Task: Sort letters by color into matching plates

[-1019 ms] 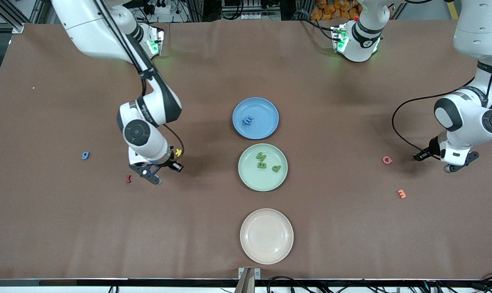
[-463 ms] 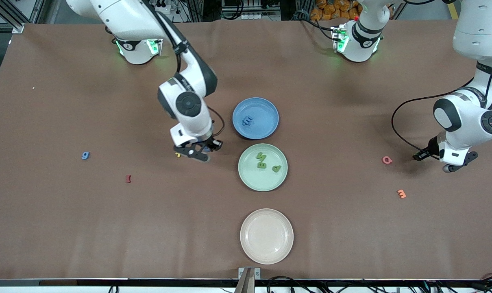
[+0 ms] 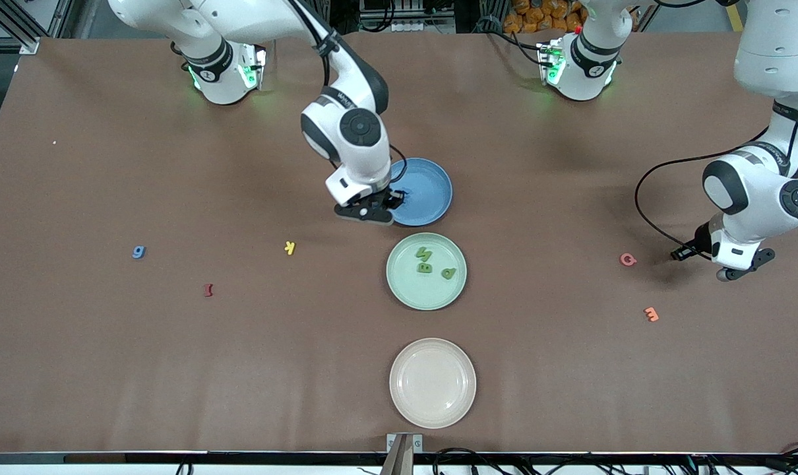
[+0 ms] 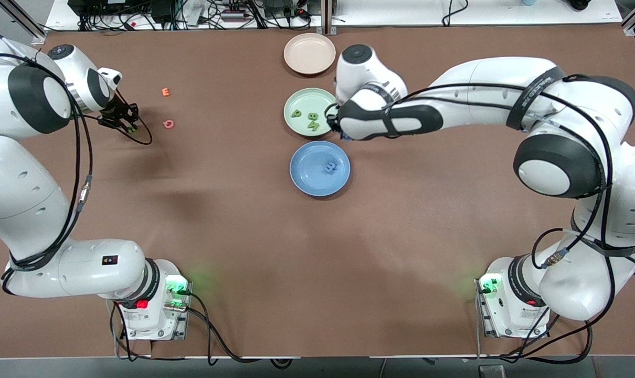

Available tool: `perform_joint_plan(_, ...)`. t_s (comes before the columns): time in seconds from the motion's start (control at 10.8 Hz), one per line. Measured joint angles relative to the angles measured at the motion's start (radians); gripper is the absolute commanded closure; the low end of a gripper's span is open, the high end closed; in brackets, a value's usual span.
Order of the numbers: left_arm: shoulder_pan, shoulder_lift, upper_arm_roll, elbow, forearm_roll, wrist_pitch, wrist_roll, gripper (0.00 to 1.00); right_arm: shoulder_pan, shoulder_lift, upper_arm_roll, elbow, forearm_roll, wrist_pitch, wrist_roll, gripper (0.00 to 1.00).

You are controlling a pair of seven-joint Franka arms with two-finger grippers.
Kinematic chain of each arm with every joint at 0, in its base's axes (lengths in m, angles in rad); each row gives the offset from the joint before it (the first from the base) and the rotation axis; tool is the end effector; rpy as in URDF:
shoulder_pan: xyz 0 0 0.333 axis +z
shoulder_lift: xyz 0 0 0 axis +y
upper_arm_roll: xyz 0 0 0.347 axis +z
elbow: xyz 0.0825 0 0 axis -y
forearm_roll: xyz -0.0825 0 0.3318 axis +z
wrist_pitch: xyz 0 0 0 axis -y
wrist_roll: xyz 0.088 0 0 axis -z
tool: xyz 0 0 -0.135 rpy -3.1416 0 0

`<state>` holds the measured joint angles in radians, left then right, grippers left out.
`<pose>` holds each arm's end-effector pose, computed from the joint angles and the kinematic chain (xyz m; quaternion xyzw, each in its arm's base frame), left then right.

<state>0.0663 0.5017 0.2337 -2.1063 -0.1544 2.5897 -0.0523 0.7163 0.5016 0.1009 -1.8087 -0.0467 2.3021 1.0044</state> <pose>0.5415 0.1644 0.2245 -0.9740 -0.2261 0.0014 0.0154 0.4349 0.4516 0.3005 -0.9964 0.0840 0.0071 0.0022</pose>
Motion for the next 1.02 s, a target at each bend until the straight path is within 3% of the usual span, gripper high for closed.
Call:
perform_joint_plan(0.37,-0.057,0.000,-0.026,0.114,0.000,-0.076,0.184,1.00,0.087,0.018,0.028,0.022,0.000,0.000,0.031,0.88)
perform_joint_plan(0.46,-0.073,0.000,-0.056,0.172,0.000,-0.149,0.187,1.00,0.088,0.031,0.042,0.033,0.000,0.000,0.036,0.78)
perform_joint_plan(0.56,-0.080,0.000,-0.099,0.222,0.031,-0.196,0.191,1.00,0.088,0.047,0.048,0.046,0.000,0.000,0.038,0.51)
perform_joint_plan(0.74,-0.085,0.001,-0.205,0.287,0.146,-0.222,0.157,1.00,0.086,0.080,0.048,0.073,0.000,0.000,0.039,0.19)
perform_joint_plan(1.02,-0.127,0.001,-0.295,0.319,0.194,-0.233,0.051,1.00,0.082,0.099,0.047,0.097,0.000,-0.029,0.039,0.05)
